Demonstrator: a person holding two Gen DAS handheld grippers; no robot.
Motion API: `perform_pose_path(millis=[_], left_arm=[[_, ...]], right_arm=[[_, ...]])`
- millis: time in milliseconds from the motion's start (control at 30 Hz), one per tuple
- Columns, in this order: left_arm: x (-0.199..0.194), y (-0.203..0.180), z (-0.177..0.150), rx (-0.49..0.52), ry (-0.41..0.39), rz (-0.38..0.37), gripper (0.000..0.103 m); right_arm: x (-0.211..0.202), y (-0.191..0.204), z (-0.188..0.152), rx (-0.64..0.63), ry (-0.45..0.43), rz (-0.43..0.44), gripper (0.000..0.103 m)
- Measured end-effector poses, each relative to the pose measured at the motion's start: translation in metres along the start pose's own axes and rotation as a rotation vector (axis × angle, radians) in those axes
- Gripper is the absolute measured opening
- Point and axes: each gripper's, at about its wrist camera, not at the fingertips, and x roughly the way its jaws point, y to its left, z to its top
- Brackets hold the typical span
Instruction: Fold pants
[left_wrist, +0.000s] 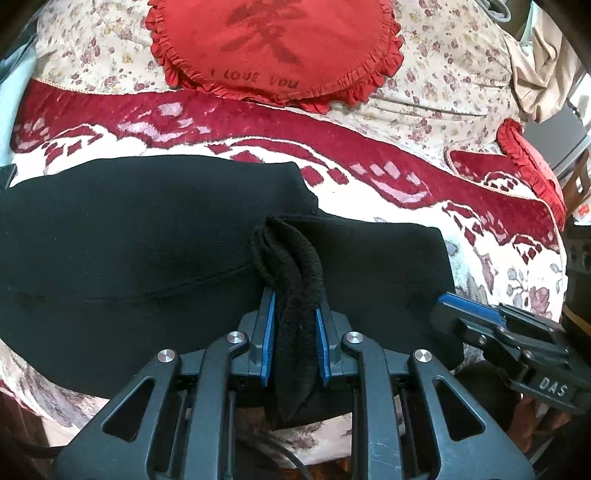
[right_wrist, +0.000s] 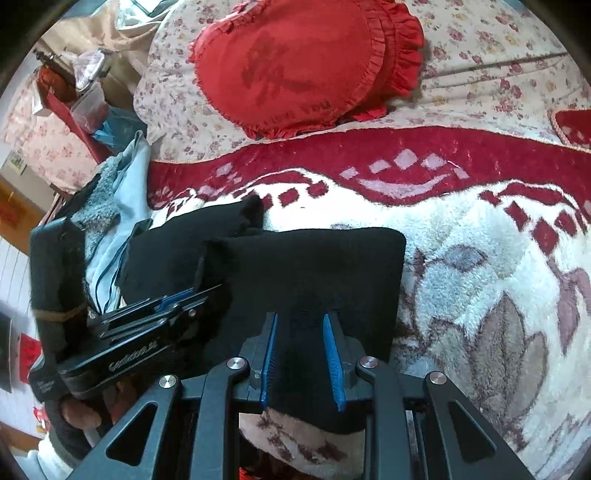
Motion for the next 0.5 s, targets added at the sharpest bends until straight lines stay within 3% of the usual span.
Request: perform_pose_path(millis=[333, 500], left_arm=[[0.001, -0.003, -0.004, 0.024, -0.021, 0.023, 0.021], [0.000, -0.005, -0.005, 0.033, -0.033, 0.037, 0.023]], right_arm=[[0.006, 0.001, -0.021, -0.013, 0.050, -0.024, 0.025], [0.007, -0.007, -0.022, 0.019, 0.045, 0.014, 0.025]])
